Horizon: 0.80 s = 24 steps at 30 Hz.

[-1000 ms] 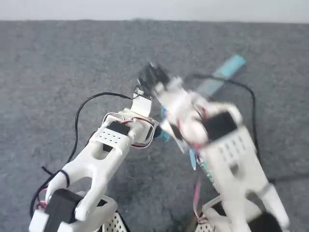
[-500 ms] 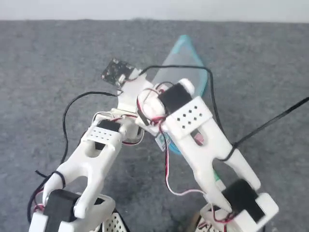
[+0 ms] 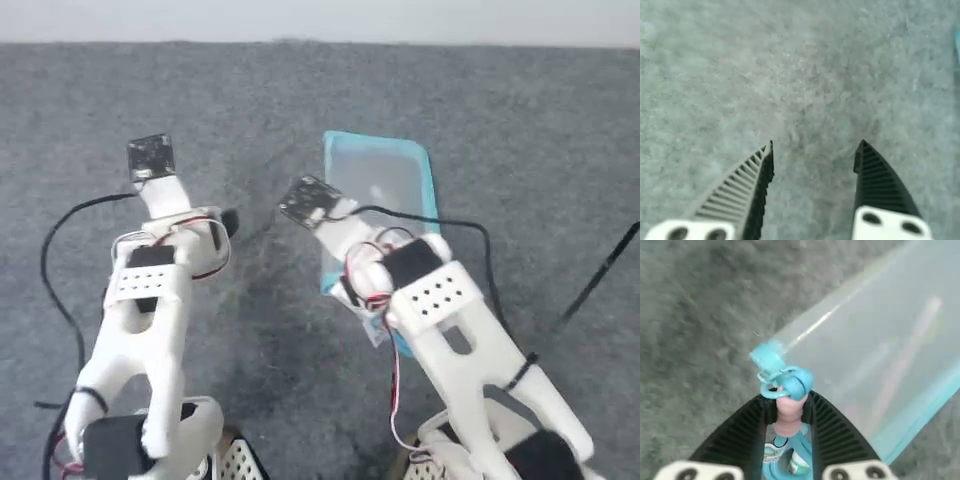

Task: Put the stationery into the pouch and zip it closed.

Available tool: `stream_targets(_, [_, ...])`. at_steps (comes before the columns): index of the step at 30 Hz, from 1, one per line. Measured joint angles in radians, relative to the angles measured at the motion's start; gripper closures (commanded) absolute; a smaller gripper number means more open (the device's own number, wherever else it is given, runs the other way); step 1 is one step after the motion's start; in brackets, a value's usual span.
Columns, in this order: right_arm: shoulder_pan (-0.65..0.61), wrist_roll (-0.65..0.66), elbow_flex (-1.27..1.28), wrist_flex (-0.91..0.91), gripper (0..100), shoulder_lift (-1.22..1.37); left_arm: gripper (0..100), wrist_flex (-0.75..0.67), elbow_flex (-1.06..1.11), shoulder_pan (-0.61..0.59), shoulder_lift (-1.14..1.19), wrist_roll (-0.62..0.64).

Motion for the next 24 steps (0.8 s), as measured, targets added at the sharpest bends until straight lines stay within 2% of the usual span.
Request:
stream_targets(8, [0.041,-0.017,0.129,-0.089,99.2,-0.014,75,0.069,0.034,0.041,-0.005,-0.212])
stream_targets(13, [0.064,-0.071,0.143,-0.141,99.2,-0.023,75,0.075,0.048,0.098,-0.049,-0.272])
stream_targets(19, [0.069,-0.132,0.153,-0.190,99.2,-0.190,75,0.075,0.192,0.123,-0.290,-0.290])
stream_targets(24, [-0.015,-0.143,0.241,-0.221,99.3,-0.362,75,0.098,0.321,0.199,-0.580,-0.318])
